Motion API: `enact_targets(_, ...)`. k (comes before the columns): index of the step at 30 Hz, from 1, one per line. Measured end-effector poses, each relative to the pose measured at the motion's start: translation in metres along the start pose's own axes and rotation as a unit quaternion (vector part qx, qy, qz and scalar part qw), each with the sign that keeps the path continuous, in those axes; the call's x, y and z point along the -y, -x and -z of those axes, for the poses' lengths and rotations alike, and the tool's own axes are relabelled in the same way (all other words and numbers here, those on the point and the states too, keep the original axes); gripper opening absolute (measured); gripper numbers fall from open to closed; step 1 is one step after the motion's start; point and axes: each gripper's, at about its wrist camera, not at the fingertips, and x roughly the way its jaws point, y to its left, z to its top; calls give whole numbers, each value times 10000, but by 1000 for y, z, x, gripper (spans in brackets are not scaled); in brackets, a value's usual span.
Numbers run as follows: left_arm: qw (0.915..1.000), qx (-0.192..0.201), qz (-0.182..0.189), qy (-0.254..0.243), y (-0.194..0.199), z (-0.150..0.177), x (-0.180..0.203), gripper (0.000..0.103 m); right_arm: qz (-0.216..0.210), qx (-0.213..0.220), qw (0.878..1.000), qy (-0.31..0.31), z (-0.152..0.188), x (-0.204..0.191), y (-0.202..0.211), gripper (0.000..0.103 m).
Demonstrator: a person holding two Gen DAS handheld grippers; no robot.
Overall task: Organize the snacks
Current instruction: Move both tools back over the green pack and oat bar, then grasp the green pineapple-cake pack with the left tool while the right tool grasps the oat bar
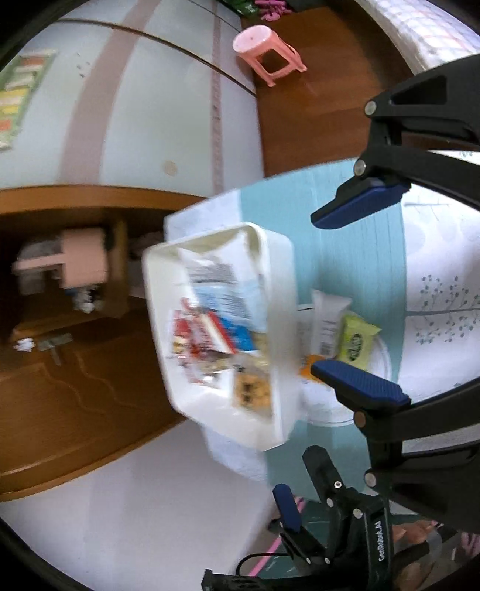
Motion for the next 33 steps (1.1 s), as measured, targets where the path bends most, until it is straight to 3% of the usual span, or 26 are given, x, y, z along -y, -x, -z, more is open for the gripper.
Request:
enact_targets(5,9991,-412,-62,69,-36,24,0,93,-122,-326,9988,356,12,-2,-42,74)
enact_targets(13,9968,-713,-116,352,-69,49,6,93,-559,-404,9891,1303,6,-9,-91,72)
enact_targets(23,9938,-934,-217,558,-85,65,0,93,-767,-771,9620,2505,16,-41,-147,65)
enact_targets(29,9929,-1005,-183,614,-90,68,5,93,-844,-901,9518,2807,14,-48,-156,65)
enact_targets(33,9936,-992,-193,514,-93,65,9,93,-746,-1091,9354,3280,25,-56,-160,65)
